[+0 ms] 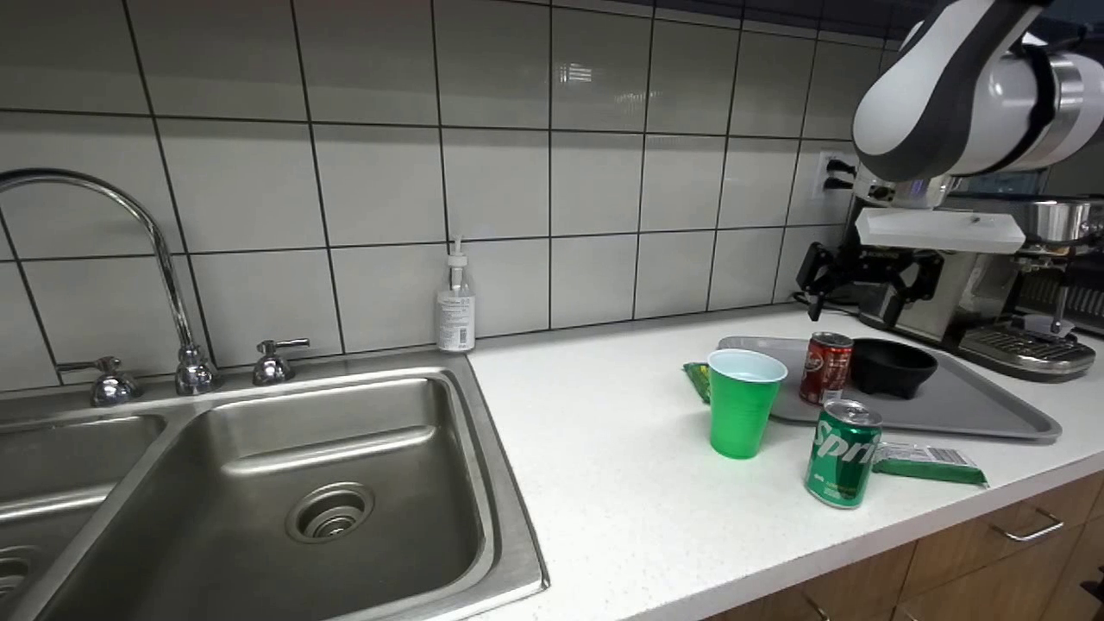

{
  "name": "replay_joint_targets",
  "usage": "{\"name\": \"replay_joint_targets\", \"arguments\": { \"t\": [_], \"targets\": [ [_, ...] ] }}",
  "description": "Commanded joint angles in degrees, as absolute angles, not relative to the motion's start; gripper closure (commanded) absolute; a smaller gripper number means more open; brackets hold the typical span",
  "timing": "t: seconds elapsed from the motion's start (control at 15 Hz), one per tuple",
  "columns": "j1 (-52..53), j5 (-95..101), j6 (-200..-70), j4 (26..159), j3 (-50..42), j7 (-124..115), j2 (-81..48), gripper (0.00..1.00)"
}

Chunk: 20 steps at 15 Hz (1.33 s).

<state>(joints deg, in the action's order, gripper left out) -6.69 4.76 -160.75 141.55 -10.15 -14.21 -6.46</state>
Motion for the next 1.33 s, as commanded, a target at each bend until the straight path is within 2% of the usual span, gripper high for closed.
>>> {"name": "replay_joint_targets", "arguments": {
  "t": [0.0, 1.27],
  "targets": [
    [-6.2, 6.9, -162.2, 138.8, -12.0, -18.4, -10.2, 0.00],
    [-3.9, 0.8, -163.1, 130.8, -13.7, -19.6, -21.6, 0.00]
  ]
}}
